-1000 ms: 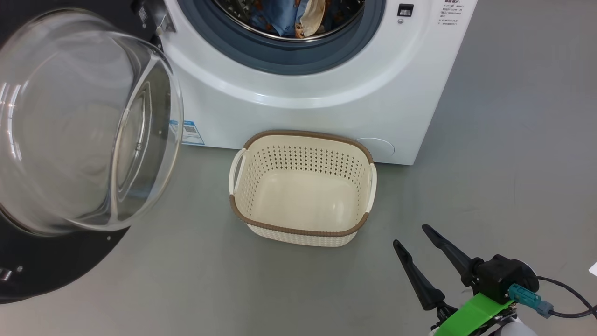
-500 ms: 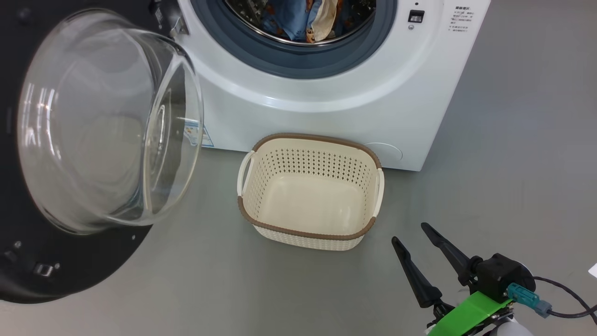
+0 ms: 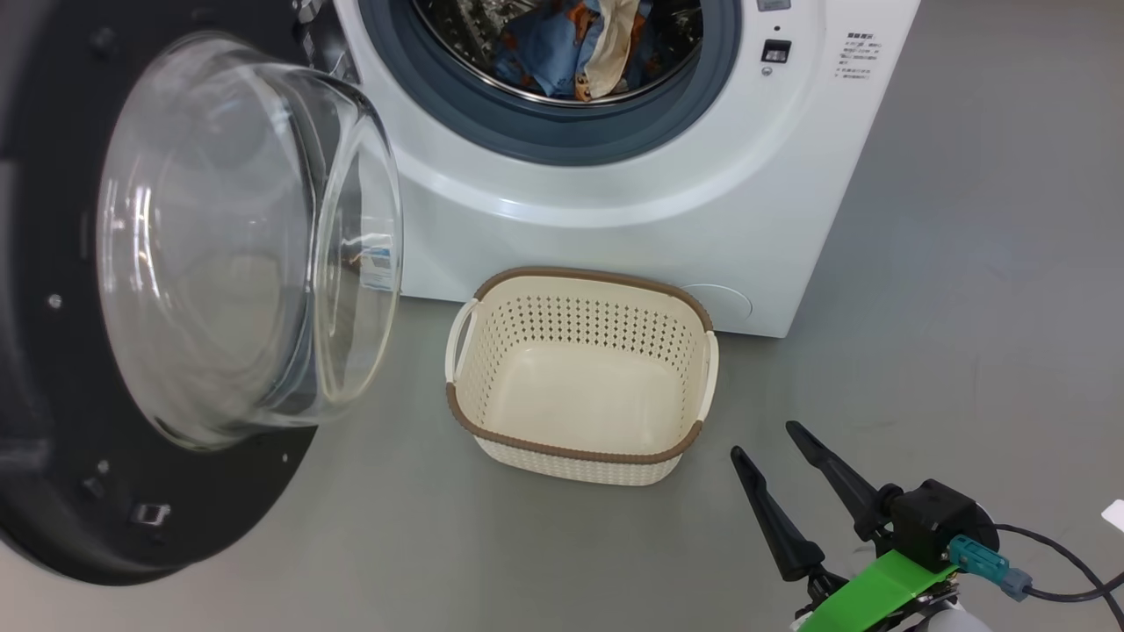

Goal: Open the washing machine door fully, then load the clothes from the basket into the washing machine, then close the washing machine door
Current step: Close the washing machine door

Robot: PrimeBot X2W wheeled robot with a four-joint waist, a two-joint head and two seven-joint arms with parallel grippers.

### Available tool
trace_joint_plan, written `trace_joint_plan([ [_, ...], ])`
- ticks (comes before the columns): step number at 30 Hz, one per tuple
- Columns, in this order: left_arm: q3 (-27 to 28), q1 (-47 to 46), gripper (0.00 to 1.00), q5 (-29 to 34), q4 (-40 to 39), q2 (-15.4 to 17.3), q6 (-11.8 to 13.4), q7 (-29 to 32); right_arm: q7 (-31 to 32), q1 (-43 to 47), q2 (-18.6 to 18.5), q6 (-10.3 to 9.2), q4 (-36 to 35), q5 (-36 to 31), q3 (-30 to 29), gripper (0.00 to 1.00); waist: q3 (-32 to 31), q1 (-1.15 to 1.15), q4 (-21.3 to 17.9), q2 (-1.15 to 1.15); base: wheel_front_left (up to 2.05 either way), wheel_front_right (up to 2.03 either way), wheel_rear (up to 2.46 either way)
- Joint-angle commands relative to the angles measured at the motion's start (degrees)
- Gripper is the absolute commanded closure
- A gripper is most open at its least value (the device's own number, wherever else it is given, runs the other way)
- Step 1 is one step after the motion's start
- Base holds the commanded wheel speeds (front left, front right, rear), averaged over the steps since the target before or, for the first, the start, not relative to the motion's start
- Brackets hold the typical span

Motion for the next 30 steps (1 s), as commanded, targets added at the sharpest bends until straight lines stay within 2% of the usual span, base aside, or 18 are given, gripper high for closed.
trace_joint_plan([
  [1, -0.17, 0.68, 1.00, -0.52, -2.60, 1.79, 0.08, 1.51, -0.28, 0.31, 0.40, 0.09, -1.38, -0.32, 0.97, 0.00, -0.22, 0.00, -0.32, 0.00, 0.00, 0.00, 0.00],
  [16, -3.23, 1.28, 1.00, -0.61, -8.41, -1.84, 1.54, 2.64, -0.28, 1.09, 1.62, 0.09, -1.32, -0.21, 0.62, 0.00, -2.12, 0.00, -3.54, 0.00, 0.00, 0.00, 0.00],
  [24, -4.17, 1.25, 1.00, -0.69, -9.65, -3.92, 1.25, 1.90, -0.28, 1.68, 2.04, 0.09, -1.44, -0.35, 0.33, 0.00, -3.08, 0.00, -6.61, 0.00, 0.00, 0.00, 0.00],
  [30, -5.28, 0.33, 1.00, -0.34, -9.96, -6.07, -0.06, 0.02, -0.28, 2.02, 2.22, 0.09, -1.50, -0.40, 0.01, 0.00, -3.56, 0.00, -9.80, 0.00, 0.00, 0.00, 0.00],
])
